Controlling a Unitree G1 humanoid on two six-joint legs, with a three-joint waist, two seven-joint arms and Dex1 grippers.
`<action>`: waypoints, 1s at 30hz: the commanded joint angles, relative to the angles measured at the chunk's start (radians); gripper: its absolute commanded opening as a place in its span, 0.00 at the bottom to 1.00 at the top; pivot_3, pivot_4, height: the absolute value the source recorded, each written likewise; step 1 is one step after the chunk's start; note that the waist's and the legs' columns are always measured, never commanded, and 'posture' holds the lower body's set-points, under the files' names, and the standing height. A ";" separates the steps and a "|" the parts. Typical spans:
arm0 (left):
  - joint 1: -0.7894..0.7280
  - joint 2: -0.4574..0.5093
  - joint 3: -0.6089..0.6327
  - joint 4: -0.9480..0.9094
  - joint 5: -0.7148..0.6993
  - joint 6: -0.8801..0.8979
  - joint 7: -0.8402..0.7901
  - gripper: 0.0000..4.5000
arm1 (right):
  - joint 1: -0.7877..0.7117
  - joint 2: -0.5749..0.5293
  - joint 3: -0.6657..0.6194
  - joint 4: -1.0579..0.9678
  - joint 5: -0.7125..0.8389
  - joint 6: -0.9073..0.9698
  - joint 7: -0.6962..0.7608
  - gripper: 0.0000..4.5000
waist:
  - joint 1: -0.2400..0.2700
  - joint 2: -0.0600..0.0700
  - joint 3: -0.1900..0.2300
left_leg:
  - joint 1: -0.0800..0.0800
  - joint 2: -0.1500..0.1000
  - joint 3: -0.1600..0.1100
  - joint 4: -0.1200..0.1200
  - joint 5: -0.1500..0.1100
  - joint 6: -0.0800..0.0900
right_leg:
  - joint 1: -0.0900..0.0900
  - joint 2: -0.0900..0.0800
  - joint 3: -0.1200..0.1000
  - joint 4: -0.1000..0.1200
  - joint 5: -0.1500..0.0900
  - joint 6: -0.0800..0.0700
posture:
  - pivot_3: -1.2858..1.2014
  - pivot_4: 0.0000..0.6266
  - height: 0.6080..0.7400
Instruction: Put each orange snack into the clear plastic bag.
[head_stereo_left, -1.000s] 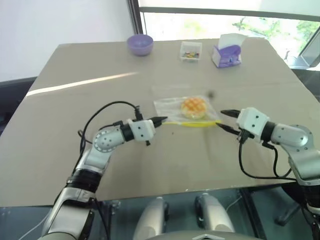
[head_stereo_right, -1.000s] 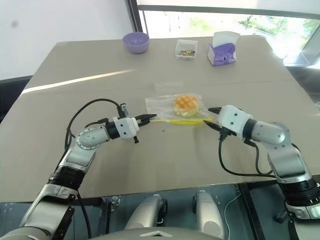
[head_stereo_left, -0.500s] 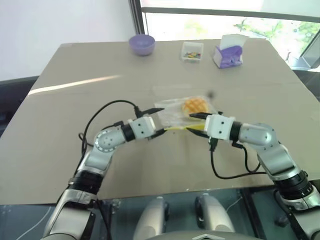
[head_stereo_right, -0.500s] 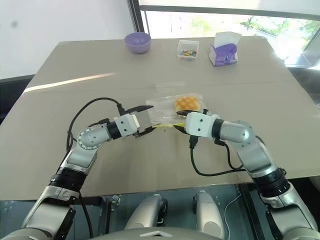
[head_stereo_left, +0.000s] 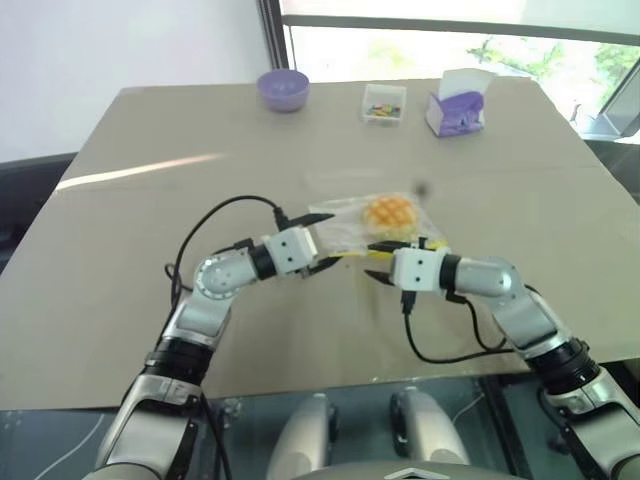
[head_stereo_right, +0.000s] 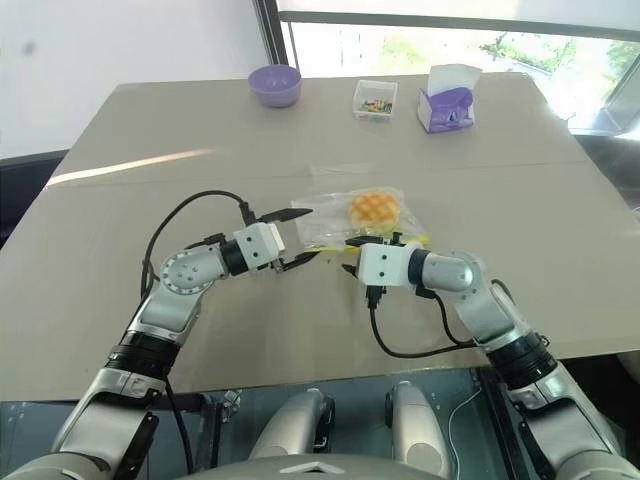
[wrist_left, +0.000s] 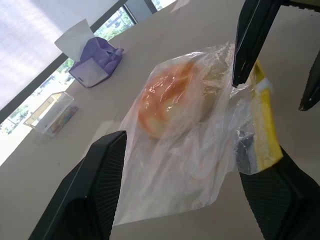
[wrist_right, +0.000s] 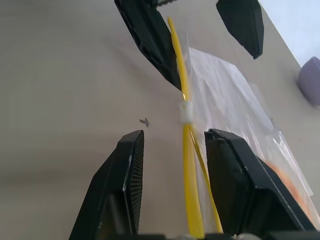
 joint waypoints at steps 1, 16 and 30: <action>-0.021 0.001 0.020 -0.048 -0.028 0.008 -0.004 0.78 | -0.031 0.024 -0.009 0.090 -0.033 -0.073 -0.062 0.40 | 0.000 0.000 0.000 | 0.000 0.000 0.000 0.000 0.000 0.000 | 0.000 0.000 0.000 0.000 0.000 0.000 | 0.52 0.24 1.00; -0.026 0.015 0.017 -0.130 -0.058 0.110 -0.041 0.60 | -0.122 0.072 -0.040 0.137 -0.033 -0.076 -0.088 0.00 | -0.001 0.000 0.000 | 0.000 0.000 -0.001 0.000 0.000 0.000 | 0.000 0.000 0.000 0.000 0.000 0.000 | 0.52 0.24 1.00; -0.041 0.021 0.007 -0.110 -0.035 0.098 -0.066 0.00 | -0.117 0.078 -0.045 0.126 -0.012 -0.068 -0.074 0.13 | -0.001 0.000 0.000 | 0.000 0.000 -0.001 0.000 0.000 0.000 | 0.000 0.000 0.000 0.000 0.000 0.000 | 0.52 0.24 1.00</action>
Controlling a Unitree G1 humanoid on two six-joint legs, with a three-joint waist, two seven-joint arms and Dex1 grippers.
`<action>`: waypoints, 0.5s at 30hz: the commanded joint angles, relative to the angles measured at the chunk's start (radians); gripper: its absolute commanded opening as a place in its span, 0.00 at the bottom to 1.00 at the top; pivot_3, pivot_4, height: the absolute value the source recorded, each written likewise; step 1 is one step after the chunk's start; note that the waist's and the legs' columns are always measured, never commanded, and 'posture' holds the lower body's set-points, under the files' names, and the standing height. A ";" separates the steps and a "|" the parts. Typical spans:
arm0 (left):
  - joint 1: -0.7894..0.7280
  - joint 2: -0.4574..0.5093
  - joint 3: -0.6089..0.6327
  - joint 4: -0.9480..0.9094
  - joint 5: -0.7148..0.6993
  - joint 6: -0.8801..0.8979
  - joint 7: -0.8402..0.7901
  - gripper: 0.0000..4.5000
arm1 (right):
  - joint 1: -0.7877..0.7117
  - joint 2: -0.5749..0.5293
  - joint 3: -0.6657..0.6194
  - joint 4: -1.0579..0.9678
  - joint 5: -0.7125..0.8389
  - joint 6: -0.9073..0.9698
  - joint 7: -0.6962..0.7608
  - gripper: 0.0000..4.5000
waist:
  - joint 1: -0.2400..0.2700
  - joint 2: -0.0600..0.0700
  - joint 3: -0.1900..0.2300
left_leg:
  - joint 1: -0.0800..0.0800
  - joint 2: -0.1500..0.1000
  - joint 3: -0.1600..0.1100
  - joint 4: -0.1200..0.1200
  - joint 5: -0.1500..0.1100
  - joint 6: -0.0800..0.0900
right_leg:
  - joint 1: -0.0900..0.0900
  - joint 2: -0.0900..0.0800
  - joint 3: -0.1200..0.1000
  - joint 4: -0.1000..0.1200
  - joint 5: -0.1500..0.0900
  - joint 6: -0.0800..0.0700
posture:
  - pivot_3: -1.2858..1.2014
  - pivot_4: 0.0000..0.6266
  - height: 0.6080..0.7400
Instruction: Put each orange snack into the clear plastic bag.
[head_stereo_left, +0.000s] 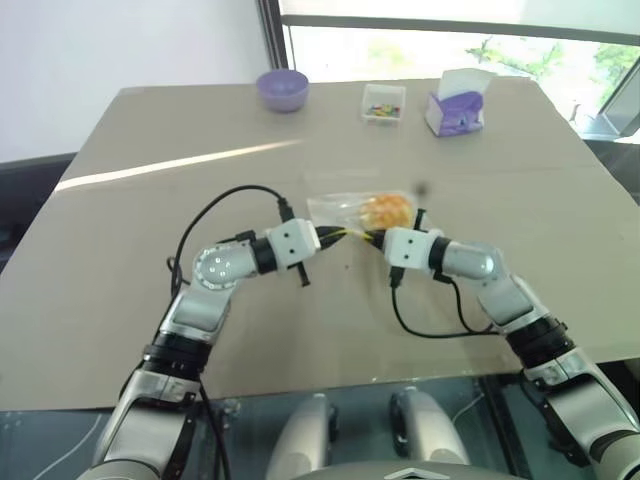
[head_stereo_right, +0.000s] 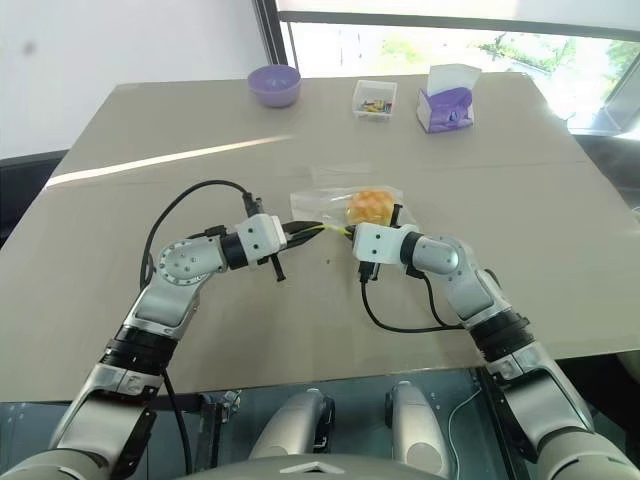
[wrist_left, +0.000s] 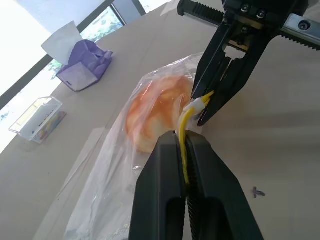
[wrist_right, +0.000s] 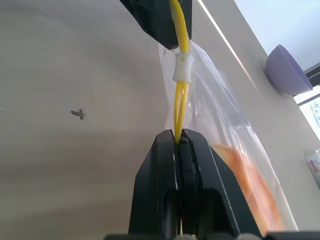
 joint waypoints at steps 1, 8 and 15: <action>-0.018 0.003 0.013 -0.018 -0.012 -0.026 -0.004 0.00 | -0.011 0.004 -0.033 -0.057 0.015 -0.014 -0.016 0.20 | 0.000 0.000 0.000 | 0.000 0.000 0.000 0.000 0.000 0.000 | 0.000 0.000 0.000 0.000 0.000 0.000 | 0.52 0.24 1.00; -0.022 0.002 0.014 -0.004 -0.023 -0.037 -0.021 0.00 | -0.041 0.016 -0.049 -0.063 0.059 0.003 0.012 0.40 | 0.000 0.000 0.000 | 0.000 0.000 0.000 0.000 0.000 0.000 | 0.000 0.000 0.000 0.000 0.000 0.000 | 0.52 0.24 1.00; -0.024 0.002 0.014 -0.015 -0.020 -0.030 -0.024 0.00 | -0.051 0.014 -0.052 -0.117 0.080 0.025 0.044 0.02 | 0.000 0.000 0.000 | 0.000 0.000 0.000 0.000 0.000 0.000 | 0.000 0.000 0.000 0.000 0.000 0.000 | 0.52 0.24 1.00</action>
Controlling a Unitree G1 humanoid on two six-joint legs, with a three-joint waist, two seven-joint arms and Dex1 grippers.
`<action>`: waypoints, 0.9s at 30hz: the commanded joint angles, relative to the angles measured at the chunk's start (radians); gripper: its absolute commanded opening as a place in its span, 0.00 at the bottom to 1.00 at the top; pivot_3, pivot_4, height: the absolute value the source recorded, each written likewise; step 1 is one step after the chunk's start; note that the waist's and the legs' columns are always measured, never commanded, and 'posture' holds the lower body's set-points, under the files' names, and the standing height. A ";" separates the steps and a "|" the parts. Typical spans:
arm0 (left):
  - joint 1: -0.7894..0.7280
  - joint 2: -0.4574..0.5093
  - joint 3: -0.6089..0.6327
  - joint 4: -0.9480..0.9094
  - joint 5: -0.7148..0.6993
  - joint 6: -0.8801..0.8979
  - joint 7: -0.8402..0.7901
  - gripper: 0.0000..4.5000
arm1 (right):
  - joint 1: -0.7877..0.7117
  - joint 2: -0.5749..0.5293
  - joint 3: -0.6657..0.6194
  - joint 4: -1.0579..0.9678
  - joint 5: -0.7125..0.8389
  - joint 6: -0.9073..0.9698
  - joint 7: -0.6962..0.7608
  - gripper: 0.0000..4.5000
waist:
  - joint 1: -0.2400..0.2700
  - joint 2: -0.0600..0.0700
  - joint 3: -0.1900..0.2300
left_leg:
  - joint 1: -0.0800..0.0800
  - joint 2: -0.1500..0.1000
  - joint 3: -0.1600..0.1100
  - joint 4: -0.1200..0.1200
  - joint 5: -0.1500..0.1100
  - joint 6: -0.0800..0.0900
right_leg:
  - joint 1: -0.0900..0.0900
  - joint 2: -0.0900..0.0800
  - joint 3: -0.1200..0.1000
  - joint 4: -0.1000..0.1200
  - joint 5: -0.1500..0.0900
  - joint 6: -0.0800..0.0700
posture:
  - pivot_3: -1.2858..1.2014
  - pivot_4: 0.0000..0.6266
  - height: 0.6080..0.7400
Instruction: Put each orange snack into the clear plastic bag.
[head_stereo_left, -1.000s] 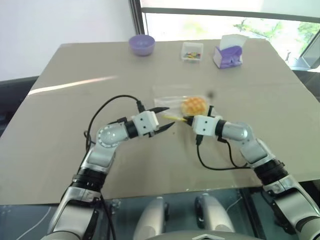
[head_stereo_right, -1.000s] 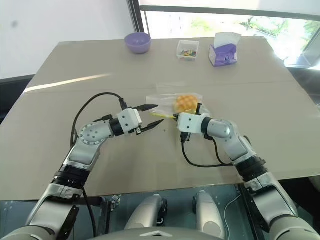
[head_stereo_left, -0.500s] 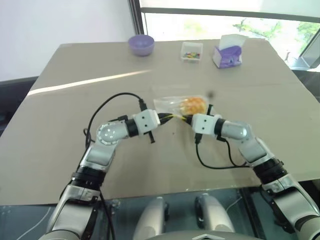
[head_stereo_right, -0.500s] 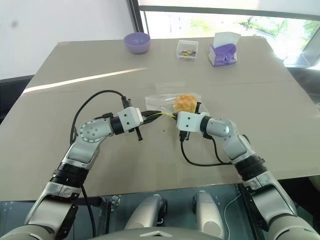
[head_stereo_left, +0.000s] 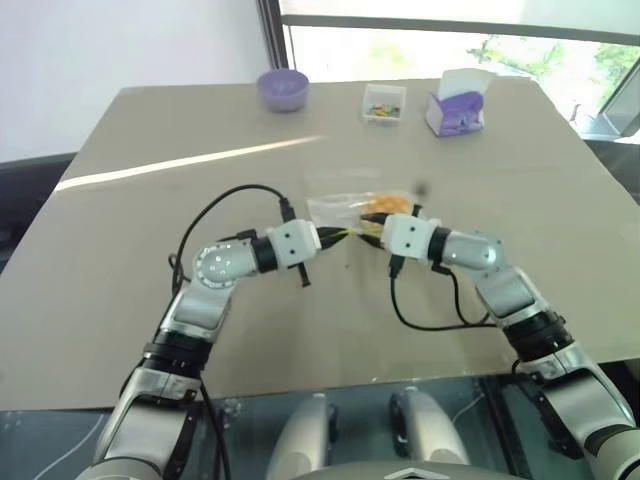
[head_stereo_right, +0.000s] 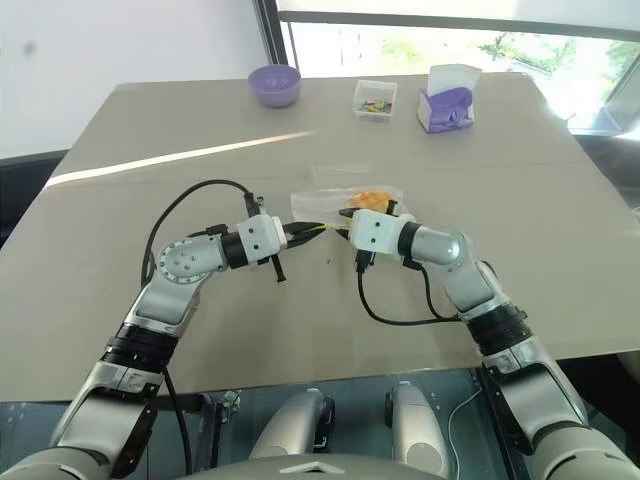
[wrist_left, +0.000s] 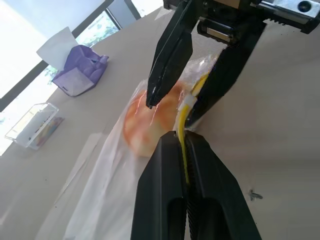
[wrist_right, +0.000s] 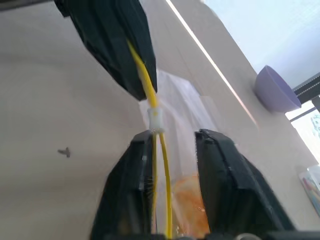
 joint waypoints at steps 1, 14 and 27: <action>-0.011 0.003 0.014 -0.028 -0.014 -0.010 0.000 0.00 | -0.012 -0.011 -0.019 -0.120 0.019 0.033 0.025 0.02 | 0.000 0.000 0.000 | 0.000 0.000 0.000 0.000 0.000 0.000 | 0.000 0.000 0.000 0.000 0.000 0.000 | 0.52 0.24 1.00; -0.013 -0.002 0.016 -0.030 -0.021 -0.001 0.002 0.00 | 0.031 -0.058 -0.025 -0.316 0.036 0.168 0.074 0.07 | 0.001 0.000 0.000 | -0.001 0.000 -0.001 0.000 0.000 0.000 | 0.000 0.000 -0.002 -0.001 0.000 0.000 | 0.52 0.24 1.00; -0.007 -0.009 0.013 -0.083 -0.027 0.033 0.001 0.00 | 0.047 -0.055 -0.030 -0.279 0.029 0.144 0.045 0.32 | 0.001 0.000 0.000 | -0.001 0.000 -0.002 0.000 0.000 0.000 | 0.000 0.000 -0.002 -0.002 0.000 0.000 | 0.52 0.24 1.00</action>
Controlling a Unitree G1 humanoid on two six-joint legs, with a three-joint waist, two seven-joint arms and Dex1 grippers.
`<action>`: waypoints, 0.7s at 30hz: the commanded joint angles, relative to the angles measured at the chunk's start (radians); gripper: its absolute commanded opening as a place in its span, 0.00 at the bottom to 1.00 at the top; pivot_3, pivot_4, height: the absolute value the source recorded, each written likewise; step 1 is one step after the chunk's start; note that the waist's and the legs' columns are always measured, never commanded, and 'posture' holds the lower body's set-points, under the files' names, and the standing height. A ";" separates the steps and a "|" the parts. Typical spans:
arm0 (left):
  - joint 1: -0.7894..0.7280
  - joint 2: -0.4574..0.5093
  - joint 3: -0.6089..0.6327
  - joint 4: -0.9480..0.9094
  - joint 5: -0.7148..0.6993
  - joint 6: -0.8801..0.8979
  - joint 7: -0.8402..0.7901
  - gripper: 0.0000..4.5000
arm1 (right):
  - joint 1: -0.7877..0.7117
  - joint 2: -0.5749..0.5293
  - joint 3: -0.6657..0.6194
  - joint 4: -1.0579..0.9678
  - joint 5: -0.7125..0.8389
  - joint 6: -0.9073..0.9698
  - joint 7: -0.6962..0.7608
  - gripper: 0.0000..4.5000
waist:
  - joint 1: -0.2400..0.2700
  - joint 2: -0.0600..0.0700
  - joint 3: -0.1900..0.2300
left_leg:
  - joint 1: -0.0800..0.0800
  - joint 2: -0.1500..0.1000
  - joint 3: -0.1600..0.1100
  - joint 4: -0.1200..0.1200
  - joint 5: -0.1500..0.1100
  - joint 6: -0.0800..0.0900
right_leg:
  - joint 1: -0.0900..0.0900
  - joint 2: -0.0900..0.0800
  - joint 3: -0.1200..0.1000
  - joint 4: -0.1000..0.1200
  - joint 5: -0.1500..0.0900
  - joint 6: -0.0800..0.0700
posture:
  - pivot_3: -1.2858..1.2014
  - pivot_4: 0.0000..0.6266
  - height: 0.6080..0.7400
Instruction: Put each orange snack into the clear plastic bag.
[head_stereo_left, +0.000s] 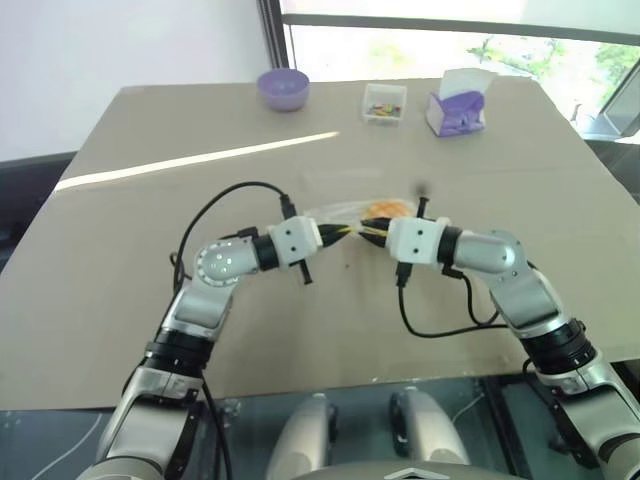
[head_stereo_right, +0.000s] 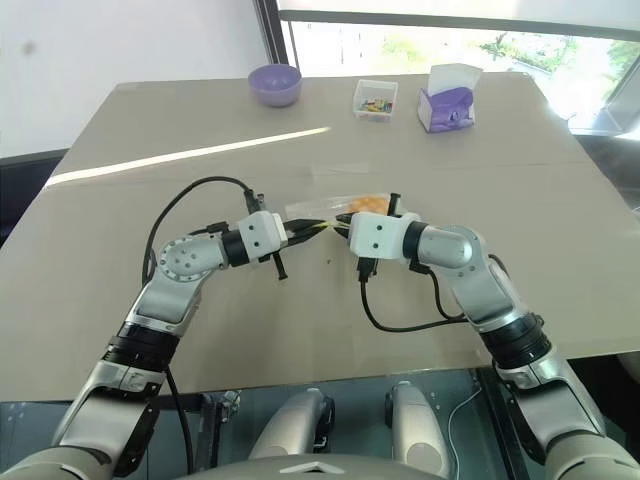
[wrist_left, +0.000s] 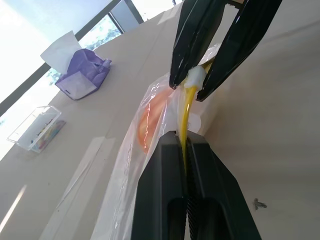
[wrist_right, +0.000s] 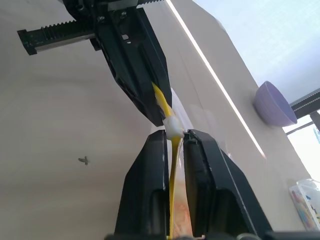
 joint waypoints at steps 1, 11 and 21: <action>-0.006 0.000 0.011 -0.054 -0.020 0.007 0.001 0.00 | -0.005 0.004 -0.022 -0.011 0.000 -0.028 -0.027 0.42 | 0.000 0.000 0.000 | 0.000 0.000 0.000 0.000 0.000 0.000 | 0.000 0.000 0.000 0.000 0.000 0.000 | 0.52 0.24 1.00; -0.005 0.003 0.016 -0.049 -0.015 0.011 0.006 0.00 | -0.011 -0.019 -0.007 0.025 -0.002 -0.097 -0.001 0.51 | 0.000 0.000 0.000 | 0.000 0.000 -0.001 0.000 0.000 0.000 | 0.000 0.000 -0.001 -0.001 0.000 0.000 | 0.52 0.24 1.00; -0.007 -0.002 0.015 -0.057 -0.018 0.041 0.009 0.00 | -0.025 -0.042 0.003 0.018 -0.040 -0.171 0.005 0.51 | 0.001 0.000 0.000 | -0.001 0.000 -0.001 0.000 0.000 0.000 | 0.000 0.000 -0.002 -0.001 0.000 0.000 | 0.52 0.24 1.00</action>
